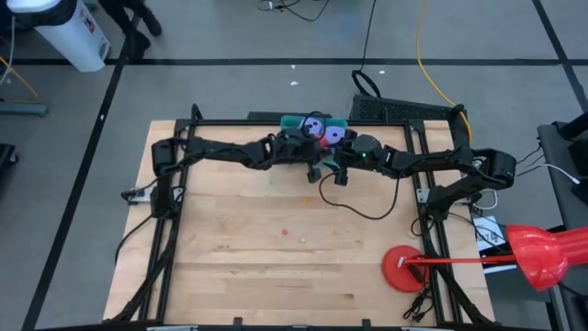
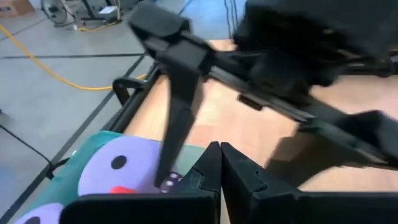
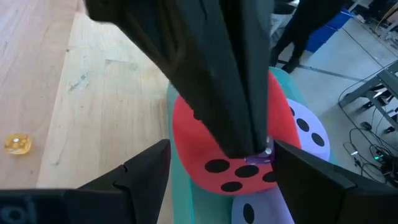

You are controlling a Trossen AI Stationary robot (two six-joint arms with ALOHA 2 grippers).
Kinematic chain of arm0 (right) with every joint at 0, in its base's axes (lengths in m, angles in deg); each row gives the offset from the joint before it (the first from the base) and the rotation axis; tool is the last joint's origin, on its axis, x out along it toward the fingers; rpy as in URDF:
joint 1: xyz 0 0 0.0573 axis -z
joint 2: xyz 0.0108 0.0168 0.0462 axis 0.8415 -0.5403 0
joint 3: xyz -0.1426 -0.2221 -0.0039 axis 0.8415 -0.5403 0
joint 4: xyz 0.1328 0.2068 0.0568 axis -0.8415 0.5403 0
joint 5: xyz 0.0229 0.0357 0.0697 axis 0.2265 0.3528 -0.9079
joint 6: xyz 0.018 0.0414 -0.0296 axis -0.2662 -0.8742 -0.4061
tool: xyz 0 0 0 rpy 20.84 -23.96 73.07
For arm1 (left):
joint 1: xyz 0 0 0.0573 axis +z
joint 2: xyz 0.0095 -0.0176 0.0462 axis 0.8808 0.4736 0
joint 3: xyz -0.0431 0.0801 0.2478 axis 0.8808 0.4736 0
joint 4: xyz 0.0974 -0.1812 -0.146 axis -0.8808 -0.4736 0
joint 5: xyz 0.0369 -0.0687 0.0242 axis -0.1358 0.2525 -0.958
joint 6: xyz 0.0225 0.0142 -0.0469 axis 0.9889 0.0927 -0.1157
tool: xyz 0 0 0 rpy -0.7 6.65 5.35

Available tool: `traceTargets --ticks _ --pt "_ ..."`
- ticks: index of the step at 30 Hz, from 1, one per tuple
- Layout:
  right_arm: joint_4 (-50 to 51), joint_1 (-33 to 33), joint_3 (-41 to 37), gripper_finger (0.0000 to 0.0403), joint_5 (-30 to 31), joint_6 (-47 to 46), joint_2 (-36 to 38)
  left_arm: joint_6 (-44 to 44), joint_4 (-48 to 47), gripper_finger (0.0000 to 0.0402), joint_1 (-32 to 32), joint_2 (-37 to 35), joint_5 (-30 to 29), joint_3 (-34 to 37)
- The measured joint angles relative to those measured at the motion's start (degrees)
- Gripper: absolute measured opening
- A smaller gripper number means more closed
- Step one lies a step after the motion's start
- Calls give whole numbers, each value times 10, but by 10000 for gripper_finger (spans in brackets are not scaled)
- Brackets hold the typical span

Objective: Pick & Place Dice
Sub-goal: Put the small purple dice into the blue transparent bin, then put the small red dice into the blue transparent bin

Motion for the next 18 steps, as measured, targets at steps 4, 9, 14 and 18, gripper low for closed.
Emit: traceTargets --ticks 4,9,14,18 --pt "-1 0 0 266 0 0 2 -3 -8 3 14 6 4 -6" --pt "2 -1 0 263 -1 1 19 -14 -12 7 32 13 15 -6" --pt "8 -4 0 263 -2 -1 44 -25 -17 5 47 18 39 -6" --pt "39 -2 0 263 0 -12 53 -24 -14 5 48 15 39 -6"
